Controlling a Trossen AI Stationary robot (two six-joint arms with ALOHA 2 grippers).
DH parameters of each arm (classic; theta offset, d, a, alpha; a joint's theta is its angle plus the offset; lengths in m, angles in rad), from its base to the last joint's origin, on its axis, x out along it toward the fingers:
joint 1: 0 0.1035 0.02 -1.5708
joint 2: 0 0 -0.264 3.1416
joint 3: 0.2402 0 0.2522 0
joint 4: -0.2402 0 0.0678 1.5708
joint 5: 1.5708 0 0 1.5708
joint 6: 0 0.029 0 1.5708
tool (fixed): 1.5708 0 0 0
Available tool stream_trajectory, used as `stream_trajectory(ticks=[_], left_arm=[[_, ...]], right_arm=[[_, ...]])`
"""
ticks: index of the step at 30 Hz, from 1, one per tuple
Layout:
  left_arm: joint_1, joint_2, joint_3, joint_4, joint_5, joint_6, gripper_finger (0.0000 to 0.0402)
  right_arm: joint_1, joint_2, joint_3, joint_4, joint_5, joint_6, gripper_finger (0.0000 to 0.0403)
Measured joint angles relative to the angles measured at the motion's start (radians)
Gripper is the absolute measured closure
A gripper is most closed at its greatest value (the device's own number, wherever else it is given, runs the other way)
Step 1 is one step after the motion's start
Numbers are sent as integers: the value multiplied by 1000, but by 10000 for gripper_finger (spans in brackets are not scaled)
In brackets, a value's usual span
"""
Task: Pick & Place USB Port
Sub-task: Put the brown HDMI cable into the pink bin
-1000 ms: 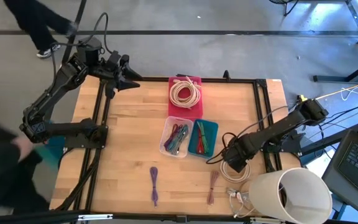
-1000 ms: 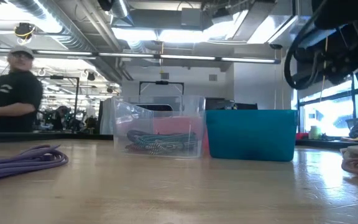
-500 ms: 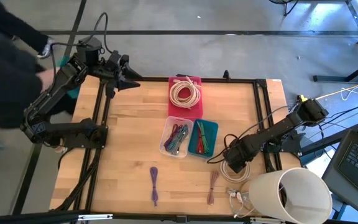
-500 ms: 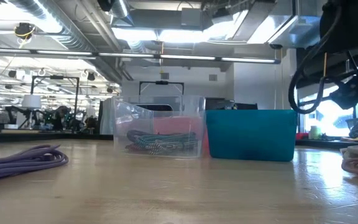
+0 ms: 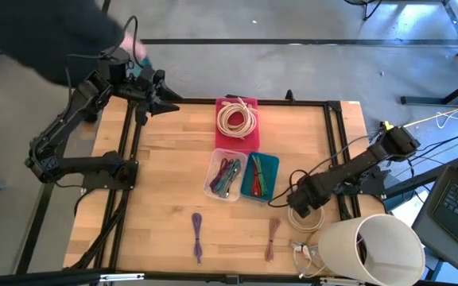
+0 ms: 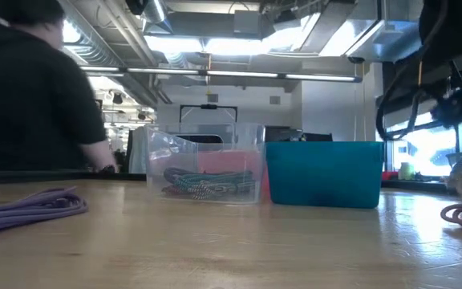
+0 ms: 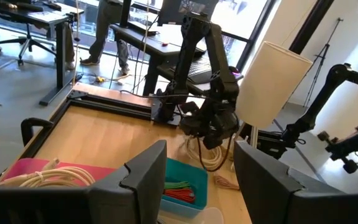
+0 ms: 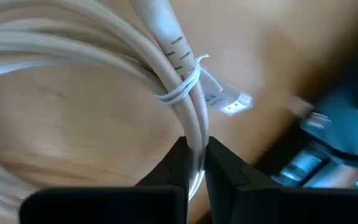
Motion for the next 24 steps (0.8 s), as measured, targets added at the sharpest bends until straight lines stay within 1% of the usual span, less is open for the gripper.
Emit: stream_trajectory(ticks=[5,7,8,10,15,18,20,22,24], left_arm=[[0,0,0,1,-8,0,222],[0,0,0,0,-21,1,222],[0,0,0,0,-25,1,222],[0,0,0,0,-25,1,222],[0,0,0,0,-25,0,222],[0,0,0,0,-25,0,222],[0,0,0,0,-25,0,222],[0,0,0,0,-25,1,222],[0,0,0,0,-25,1,222]], right_arm=[[11,0,168,-271,102,33,377],[11,0,252,-374,157,52,391],[11,0,295,-421,191,66,391],[2,0,383,-473,277,88,391],[-72,-18,550,-464,564,82,391],[-158,-16,636,-458,681,-19,391],[-236,-18,689,-412,740,-142,391],[-327,-17,724,-301,758,-324,391],[-424,-17,745,-165,736,-526,391]])
